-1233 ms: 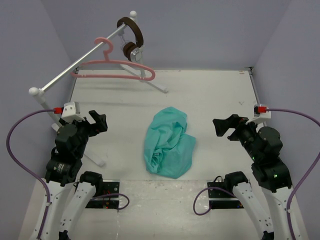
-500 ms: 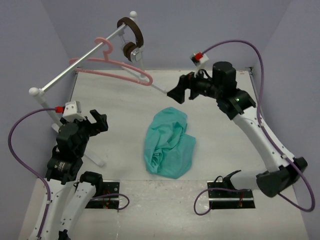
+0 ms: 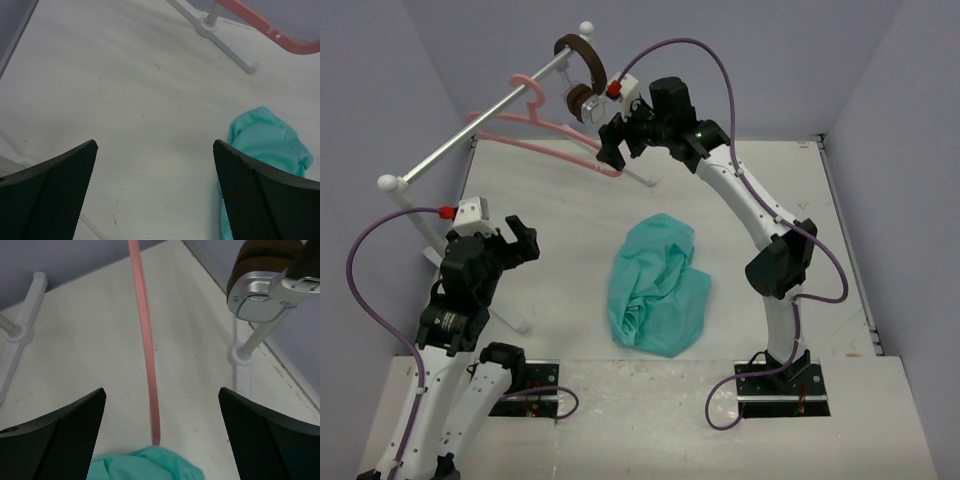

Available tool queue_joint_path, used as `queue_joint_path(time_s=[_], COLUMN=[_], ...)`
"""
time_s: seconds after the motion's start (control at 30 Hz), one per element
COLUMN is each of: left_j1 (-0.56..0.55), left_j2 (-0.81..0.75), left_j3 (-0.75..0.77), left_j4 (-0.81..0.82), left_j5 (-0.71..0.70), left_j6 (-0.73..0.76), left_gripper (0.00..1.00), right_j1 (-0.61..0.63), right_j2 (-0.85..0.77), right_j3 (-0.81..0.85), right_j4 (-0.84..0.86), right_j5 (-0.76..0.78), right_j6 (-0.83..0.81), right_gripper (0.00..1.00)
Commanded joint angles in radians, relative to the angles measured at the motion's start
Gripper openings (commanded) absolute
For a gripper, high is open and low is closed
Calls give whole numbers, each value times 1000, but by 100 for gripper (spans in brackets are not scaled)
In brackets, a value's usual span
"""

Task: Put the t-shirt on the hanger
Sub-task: Pick up the hanger from the clothesline.

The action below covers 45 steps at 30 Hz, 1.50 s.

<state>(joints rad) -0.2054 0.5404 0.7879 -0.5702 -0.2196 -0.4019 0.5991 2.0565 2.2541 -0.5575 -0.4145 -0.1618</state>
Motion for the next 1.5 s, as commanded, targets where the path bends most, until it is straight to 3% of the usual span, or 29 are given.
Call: queue_joint_path(time_s=[0.0,0.07,0.17,0.27,0.3,0.43,0.6,0.7,1.0,1.2,1.47], left_j1=[-3,-3,-3,-4,-4,-3,-3,-3,-5,-3,-4], left_j2=[1,-2,0,-2,-4,-4,-6,-8,3,9,23], left_j3=[-2,-2,-1,-2,-4,-4,-3,-4,-1,1,2], left_j4=[21,21,22,23,23,25,26,26,27,30,26], left_j5=[-15,-17,-11,-10,-9,-5,-2,-3,9,14,12], left_j6=[-6,-8,-8,-8,-8,-7,-6,-6,-3,-2,0], left_gripper=[100,100,100,100,100,100,100,100,100,100,100], right_j1=[54,72,77,76,77,77,77,77,74,73,69], right_j2=[58,69,104,118,118,110,87,48,-183,-298,-174], right_j3=[73,68,69,78,72,64,38,15,-180,-289,-189], right_j4=[-24,-6,52,73,87,101,111,120,223,249,163], right_j5=[-12,16,27,20,19,1,-2,1,65,78,18], right_j6=[-99,-99,-73,-47,-34,-20,-3,29,154,154,133], right_gripper=[92,84,58,15,10,12,0,0,0,0,0])
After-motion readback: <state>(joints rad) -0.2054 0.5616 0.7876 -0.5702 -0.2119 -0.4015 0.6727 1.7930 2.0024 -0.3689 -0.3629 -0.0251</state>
